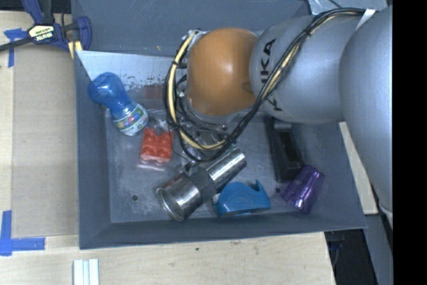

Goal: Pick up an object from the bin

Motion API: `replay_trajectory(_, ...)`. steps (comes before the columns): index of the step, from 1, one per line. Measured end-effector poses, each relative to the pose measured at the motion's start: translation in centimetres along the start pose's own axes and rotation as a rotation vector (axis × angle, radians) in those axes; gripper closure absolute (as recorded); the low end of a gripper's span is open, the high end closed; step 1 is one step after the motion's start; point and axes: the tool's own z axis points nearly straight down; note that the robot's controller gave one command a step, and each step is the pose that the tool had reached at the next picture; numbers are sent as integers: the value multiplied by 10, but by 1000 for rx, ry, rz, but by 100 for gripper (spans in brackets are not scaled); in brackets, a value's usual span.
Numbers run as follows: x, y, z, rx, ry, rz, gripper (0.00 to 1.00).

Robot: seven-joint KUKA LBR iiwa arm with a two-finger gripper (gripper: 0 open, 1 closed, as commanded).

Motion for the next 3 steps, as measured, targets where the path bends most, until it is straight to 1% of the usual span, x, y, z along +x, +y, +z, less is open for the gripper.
replay_trajectory(1, 0, 0, 0, 0, 0, 0, 0)
replay_trajectory(2, -27, 8, 35, 2, -14, -287, 0)
replay_trajectory(3, -52, 36, 41, -1, -5, 41, 100)
